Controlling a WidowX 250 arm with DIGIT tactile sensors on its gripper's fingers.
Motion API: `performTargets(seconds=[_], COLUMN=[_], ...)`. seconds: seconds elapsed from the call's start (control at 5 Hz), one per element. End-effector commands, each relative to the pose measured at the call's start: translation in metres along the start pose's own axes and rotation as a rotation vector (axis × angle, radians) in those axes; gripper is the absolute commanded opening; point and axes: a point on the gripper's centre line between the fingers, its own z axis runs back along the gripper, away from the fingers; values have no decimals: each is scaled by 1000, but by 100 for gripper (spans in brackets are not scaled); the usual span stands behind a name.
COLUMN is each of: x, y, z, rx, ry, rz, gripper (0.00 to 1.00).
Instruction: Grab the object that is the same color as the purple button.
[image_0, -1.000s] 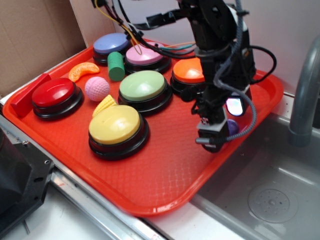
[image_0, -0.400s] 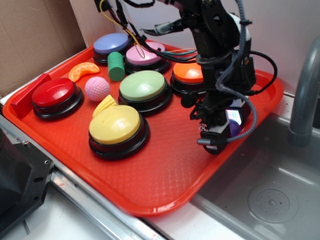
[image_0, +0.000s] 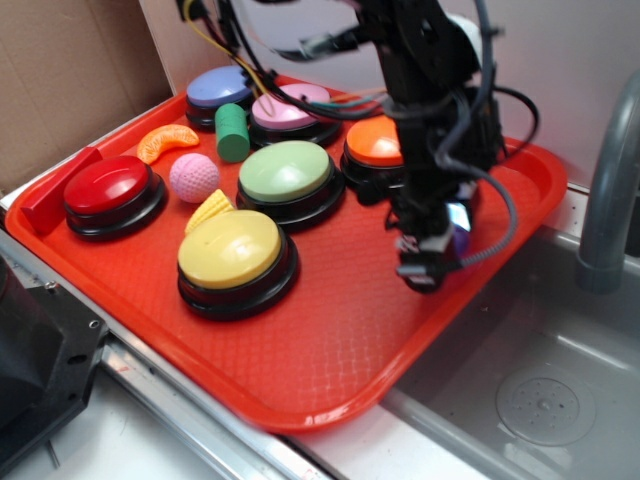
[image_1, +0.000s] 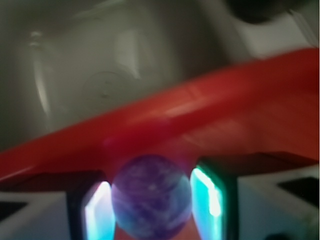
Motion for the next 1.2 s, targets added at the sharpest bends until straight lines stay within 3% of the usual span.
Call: performTargets(seconds=[0.0, 0.6, 0.8, 1.0], x=[-48, -128, -143, -143], y=[5, 3, -2, -1], z=[106, 149, 153, 155], rx=[141, 205, 191, 216], ry=[-24, 79, 117, 177], rz=[407, 947, 1077, 1083], gripper=[0, 0, 0, 0])
